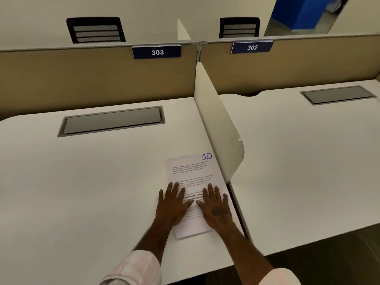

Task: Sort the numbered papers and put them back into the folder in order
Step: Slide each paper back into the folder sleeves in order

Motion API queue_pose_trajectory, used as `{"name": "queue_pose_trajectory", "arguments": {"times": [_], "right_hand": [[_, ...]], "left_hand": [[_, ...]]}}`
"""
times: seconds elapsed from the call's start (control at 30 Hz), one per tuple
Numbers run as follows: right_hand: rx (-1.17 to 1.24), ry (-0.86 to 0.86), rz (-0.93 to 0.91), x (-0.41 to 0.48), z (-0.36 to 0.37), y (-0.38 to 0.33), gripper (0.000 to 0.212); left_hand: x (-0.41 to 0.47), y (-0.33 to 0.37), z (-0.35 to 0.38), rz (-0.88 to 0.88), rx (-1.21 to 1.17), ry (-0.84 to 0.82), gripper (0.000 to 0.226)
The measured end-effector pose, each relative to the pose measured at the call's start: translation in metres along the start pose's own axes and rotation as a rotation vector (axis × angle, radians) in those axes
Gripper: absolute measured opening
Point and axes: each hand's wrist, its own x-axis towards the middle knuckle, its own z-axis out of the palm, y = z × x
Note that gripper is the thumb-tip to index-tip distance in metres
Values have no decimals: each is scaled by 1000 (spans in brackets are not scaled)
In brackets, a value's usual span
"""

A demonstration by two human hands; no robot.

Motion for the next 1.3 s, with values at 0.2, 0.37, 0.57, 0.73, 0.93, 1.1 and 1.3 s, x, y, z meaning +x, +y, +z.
{"name": "queue_pose_trajectory", "arguments": {"times": [0.2, 0.37, 0.57, 0.73, 0.93, 1.1, 1.3], "right_hand": [[40, -30, -48, -2, -1, -36, 79], [121, 23, 19, 5, -25, -43, 54], [247, 92, 208, 15, -38, -32, 76], [350, -28, 273, 26, -37, -26, 99], [484, -117, 360, 36, -46, -29, 85], [580, -106, 416, 37, -50, -31, 83], [900, -15, 405, 40, -57, -28, 36]], "left_hand": [[-8, -25, -7, -117, -26, 35, 132], [-19, -26, -9, -303, -138, 142, 106], [-14, -14, -11, -656, -260, 298, 77], [-6, -4, -6, -714, -359, 290, 78], [2, 1, -9, -676, -371, 251, 65], [5, 3, -12, -652, -403, 226, 50], [3, 3, -14, -619, -793, 327, 48]]}}
